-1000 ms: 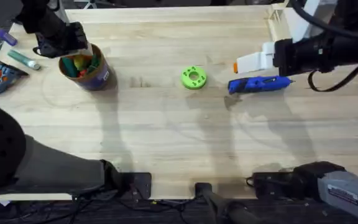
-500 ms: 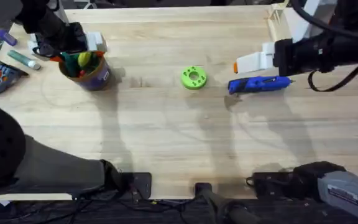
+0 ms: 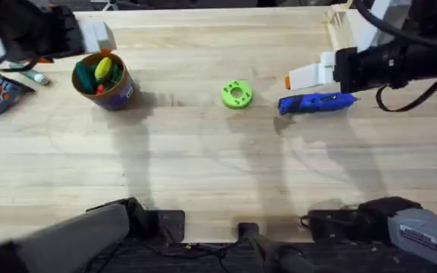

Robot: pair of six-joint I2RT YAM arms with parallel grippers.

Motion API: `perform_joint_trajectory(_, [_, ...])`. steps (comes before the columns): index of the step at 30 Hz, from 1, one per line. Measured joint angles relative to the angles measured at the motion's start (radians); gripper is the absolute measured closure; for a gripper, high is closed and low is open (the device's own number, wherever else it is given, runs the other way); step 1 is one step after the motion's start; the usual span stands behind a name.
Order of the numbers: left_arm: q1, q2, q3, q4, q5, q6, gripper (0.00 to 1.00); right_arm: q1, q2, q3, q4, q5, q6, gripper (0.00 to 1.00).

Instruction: Pick up the gripper from the table and insert it into the empty holder that is missing its gripper. Then pick up a screw, insert it into the mounting hole, and use the screwdriver to tighten it. Finally, clean up the table by picking up the vegetable and placing it into the bucket.

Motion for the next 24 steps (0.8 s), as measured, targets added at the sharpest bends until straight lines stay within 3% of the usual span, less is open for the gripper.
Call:
perform_joint_trajectory(4, [-0.033, -0.096, 0.0, -0.042, 0.017, 0.0, 0.015, 0.0, 0.0, 0.0, 0.0, 0.0, -0.001, 0.009])
perform_joint_trajectory(9, [-0.155, -0.201, -0.024, -0.073, 0.04, -0.017, 0.015, 0.0, 0.0, 0.0, -0.002, 0.0, -0.001, 0.009])
perform_joint_trajectory(20, [-0.436, -0.468, -0.399, -0.026, 0.059, -0.196, 0.014, 0.0, -0.038, 0.0, -0.03, 0.0, -0.001, 0.009])
perform_joint_trajectory(24, [-0.527, -0.5, -0.455, -0.01, 0.06, -0.217, 0.013, 0.0, -0.086, 0.0, -0.075, 0.0, -0.001, 0.009])
